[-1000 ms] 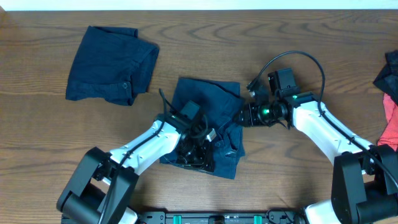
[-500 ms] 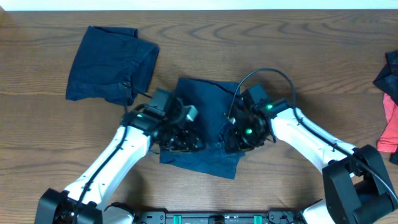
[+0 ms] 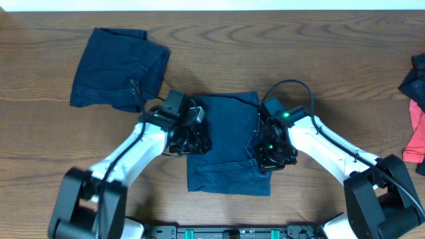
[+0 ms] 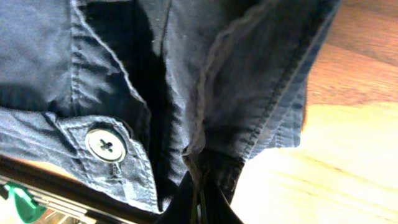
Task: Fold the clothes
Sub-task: 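Press and square the folded shorts' sides with both grippers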
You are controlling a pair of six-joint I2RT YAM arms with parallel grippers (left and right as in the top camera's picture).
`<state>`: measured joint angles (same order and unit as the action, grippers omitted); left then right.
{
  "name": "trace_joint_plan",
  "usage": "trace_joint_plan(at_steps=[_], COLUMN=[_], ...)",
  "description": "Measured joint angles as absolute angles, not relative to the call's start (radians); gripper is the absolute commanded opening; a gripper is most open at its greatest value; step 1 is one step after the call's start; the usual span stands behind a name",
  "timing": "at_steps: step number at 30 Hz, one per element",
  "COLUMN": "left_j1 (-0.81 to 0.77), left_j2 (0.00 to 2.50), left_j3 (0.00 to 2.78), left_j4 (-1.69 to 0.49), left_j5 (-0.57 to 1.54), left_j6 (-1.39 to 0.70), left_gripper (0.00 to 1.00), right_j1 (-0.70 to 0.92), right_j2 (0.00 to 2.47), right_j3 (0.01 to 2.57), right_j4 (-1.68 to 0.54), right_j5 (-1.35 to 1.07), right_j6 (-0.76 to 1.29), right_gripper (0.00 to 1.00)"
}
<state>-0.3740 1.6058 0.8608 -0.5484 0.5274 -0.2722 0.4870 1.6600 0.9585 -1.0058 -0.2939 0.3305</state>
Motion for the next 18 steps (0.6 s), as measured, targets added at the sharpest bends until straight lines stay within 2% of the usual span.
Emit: trace_joint_plan(at_steps=[6, 9, 13, 15, 18], left_j1=[-0.377, -0.377, -0.377, -0.377, -0.377], left_j2=[1.712, 1.720, 1.721, 1.722, 1.722], left_j3=[0.867, 0.870, 0.871, 0.871, 0.871], left_j4=[-0.531, -0.518, -0.499, -0.495, -0.492], left_j5=[0.548, 0.550, 0.551, 0.553, 0.567], left_j6=[-0.273, -0.273, -0.273, -0.273, -0.271], left_gripper=[0.41, 0.38, 0.38, 0.39, 0.50], right_j1=[0.487, 0.487, 0.487, 0.486, 0.480], right_j2=[1.660, 1.660, 1.660, 1.658, 1.624], right_j3=[0.958, 0.953, 0.942, 0.937, 0.932], right_j4=[-1.114, -1.178, -1.171, -1.123, -0.979], right_j5=[-0.226, -0.150, -0.099, -0.093, -0.126], right_j6=[0.358, 0.393, 0.427, 0.433, 0.398], right_gripper=[0.02, 0.10, 0.02, 0.04, 0.14])
